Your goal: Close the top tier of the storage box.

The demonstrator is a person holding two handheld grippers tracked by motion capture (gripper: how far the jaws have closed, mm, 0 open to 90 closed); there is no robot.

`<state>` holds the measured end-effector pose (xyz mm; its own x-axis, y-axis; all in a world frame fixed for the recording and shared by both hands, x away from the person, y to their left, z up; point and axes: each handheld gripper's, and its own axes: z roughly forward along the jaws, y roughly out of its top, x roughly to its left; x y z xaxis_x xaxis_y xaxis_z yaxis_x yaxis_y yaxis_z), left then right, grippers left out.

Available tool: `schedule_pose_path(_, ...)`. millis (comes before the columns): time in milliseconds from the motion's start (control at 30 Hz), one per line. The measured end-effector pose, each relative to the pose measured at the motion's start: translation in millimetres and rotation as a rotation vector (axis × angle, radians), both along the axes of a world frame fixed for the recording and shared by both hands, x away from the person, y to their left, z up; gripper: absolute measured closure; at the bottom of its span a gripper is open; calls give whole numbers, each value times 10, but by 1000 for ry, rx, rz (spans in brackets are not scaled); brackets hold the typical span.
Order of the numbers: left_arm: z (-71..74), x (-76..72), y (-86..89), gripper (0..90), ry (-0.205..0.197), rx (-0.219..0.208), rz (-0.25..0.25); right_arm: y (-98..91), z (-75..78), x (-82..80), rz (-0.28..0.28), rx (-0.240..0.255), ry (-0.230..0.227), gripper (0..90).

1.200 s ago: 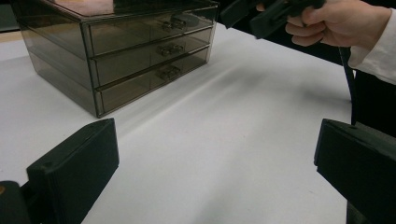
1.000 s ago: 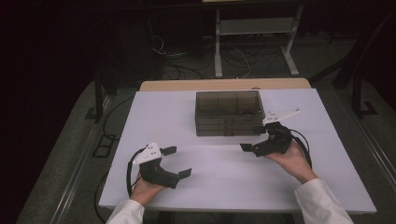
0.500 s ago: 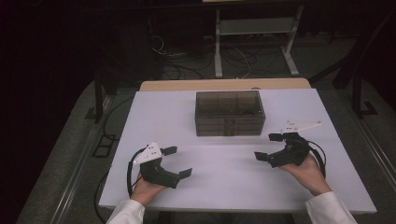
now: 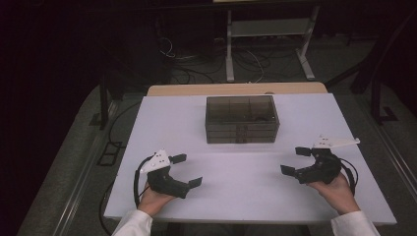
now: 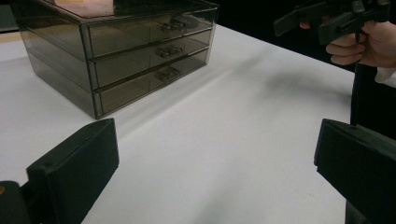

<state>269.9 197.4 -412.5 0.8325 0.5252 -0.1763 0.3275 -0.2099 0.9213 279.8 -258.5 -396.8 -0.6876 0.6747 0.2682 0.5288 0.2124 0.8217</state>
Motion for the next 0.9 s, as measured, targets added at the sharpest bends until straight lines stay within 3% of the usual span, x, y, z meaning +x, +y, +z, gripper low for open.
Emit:
schedule_pose_path(633,8,0,5,0,-4,-4,-3,-176,-219,-222,-76,2,-24,2)
schedule_pose_path(900,-4,17,5,0,2,-5,0,-177,-269,-227,-64,1,-15,2)
